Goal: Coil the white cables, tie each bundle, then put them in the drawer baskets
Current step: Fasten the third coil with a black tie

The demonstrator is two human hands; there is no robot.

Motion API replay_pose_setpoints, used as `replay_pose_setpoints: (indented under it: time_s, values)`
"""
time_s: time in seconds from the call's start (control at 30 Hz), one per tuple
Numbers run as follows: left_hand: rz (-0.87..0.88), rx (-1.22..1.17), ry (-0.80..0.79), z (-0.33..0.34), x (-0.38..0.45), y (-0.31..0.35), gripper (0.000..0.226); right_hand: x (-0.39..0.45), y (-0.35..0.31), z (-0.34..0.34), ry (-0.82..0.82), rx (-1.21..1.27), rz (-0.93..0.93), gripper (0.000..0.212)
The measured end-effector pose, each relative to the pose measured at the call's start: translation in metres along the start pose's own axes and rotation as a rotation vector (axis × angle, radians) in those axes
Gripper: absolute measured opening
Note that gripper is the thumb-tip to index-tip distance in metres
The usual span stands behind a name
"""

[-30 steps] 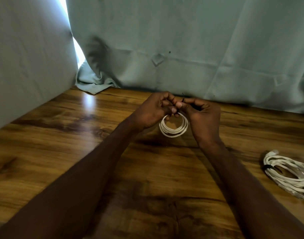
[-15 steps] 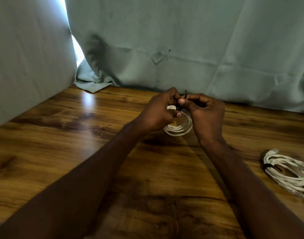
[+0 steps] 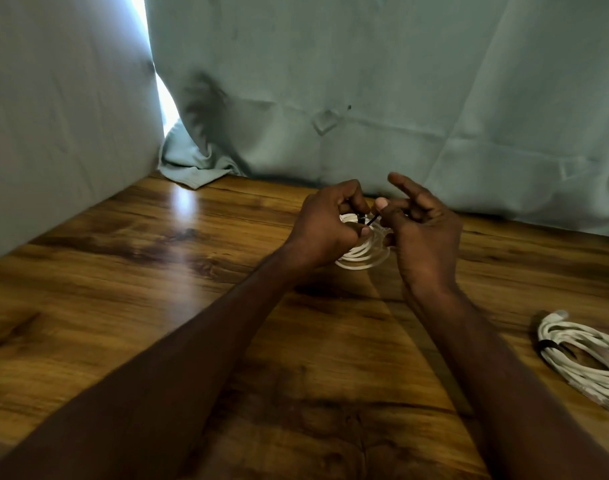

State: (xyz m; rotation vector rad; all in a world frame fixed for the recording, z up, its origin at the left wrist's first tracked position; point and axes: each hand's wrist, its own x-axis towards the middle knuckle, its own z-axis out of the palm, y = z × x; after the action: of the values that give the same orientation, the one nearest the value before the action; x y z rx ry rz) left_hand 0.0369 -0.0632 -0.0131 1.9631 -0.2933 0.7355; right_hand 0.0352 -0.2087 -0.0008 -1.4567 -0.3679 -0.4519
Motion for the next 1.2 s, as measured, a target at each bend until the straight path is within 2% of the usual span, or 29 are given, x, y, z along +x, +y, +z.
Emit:
replay_pose_setpoints:
  time_s: [0.07,0.2,0.47,0.6,0.8,0.93,1.1,1.2]
  values:
    - [-0.031,-0.041,0.013,0.001,0.000,-0.002,0.034,0.000,0.000,0.002,0.014,-0.013,-0.004,0.029]
    - [-0.063,-0.077,0.024,0.001,0.001,-0.007,0.031,0.001,0.008,0.000,0.031,-0.107,0.019,0.009]
    - [-0.100,-0.111,0.023,0.000,0.002,-0.007,0.030,0.000,0.005,0.001,0.057,-0.194,0.005,0.005]
    - [-0.100,-0.109,0.002,0.001,0.000,-0.002,0.029,0.000,0.009,0.000,0.095,-0.355,-0.037,0.005]
    - [-0.076,-0.105,-0.007,0.002,-0.001,0.001,0.027,-0.004,0.006,-0.001,0.052,-0.507,-0.158,0.007]
    - [-0.073,-0.105,-0.021,0.001,-0.001,-0.001,0.026,-0.003,0.009,-0.002,-0.053,-0.533,-0.213,0.012]
    - [-0.102,-0.108,0.005,0.000,0.001,-0.005,0.025,0.003,0.011,-0.004,-0.133,-0.479,-0.151,0.012]
    - [-0.150,-0.136,0.020,-0.001,0.003,-0.007,0.027,0.002,0.011,0.000,-0.120,-0.459,-0.143,0.018]
